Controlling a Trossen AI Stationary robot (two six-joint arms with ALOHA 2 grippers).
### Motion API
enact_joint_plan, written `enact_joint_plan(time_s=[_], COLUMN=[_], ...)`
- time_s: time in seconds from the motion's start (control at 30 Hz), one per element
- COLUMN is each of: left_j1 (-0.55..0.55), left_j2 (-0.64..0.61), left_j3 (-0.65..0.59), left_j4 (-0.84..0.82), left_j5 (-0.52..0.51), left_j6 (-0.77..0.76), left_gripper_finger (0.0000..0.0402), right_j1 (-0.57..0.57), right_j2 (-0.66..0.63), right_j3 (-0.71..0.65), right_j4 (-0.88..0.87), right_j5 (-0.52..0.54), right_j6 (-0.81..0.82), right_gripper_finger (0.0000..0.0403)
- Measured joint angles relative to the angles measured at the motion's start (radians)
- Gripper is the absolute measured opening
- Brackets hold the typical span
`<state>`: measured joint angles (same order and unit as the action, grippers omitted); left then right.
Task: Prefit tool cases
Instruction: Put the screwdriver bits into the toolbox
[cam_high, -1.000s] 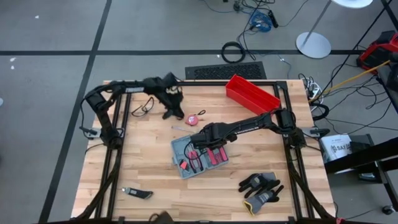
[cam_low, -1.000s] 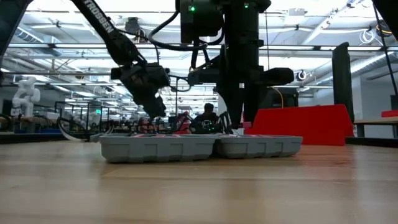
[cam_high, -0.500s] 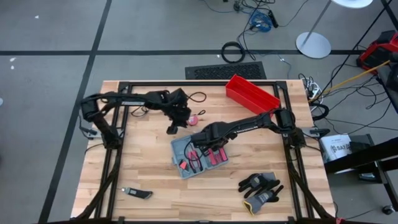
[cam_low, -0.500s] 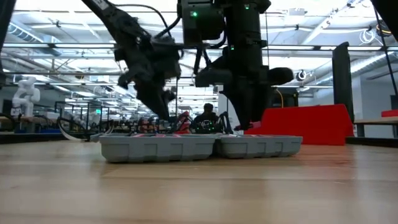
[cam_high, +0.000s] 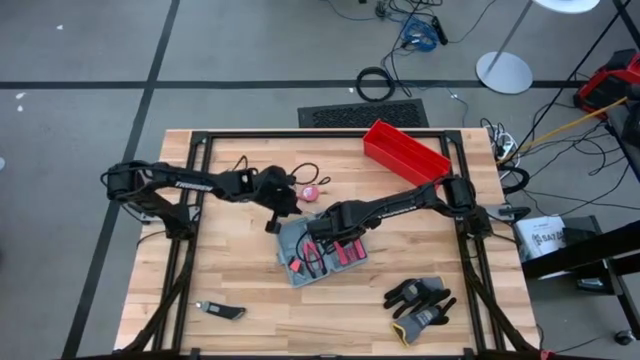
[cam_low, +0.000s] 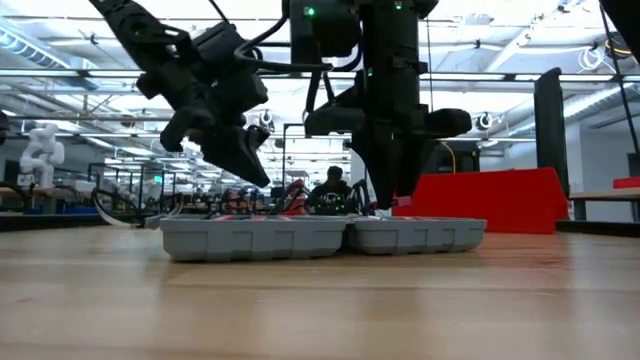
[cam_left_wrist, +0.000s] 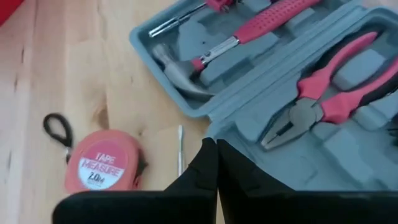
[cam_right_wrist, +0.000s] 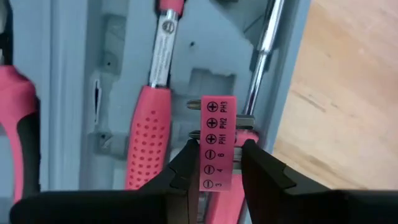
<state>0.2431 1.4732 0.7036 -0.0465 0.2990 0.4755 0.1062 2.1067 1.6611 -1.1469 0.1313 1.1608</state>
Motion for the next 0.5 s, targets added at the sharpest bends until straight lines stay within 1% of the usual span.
enact_joint_plan(time_s=[0.13, 0.2, 0.37, 0.4, 0.5], left_j1=[-0.009, 0.000, -0.025, -0.037, -0.077], left_j2=[0.017, 0.022, 0.023, 0.023, 0.041], left_j3=[-0.029, -0.033, -0.069, -0.077, -0.103], left_j4=[0.086, 0.128, 0.123, 0.124, 0.155], left_j5=[0.007, -0.008, -0.003, -0.010, -0.079], left_j6=[0.000, 0.000, -0.018, -0.019, -0.026], left_gripper_finger=[0.0003, 0.0002, 0.0001, 0.0001, 0.0001], right_j1=[0.009, 0.009, 0.013, 0.013, 0.013], right_j2=[0.001, 0.001, 0.002, 0.002, 0.002], right_j3=[0.000, 0.000, 0.000, 0.000, 0.000], right_j4=[-0.002, 0.001, 0.027, 0.028, 0.029], right_j5=[0.006, 0.007, 0.024, 0.025, 0.027], right_j6=[0.012, 0.015, 0.021, 0.022, 0.023], right_gripper_finger=[0.0082, 0.0082, 0.0082, 0.0082, 0.0082])
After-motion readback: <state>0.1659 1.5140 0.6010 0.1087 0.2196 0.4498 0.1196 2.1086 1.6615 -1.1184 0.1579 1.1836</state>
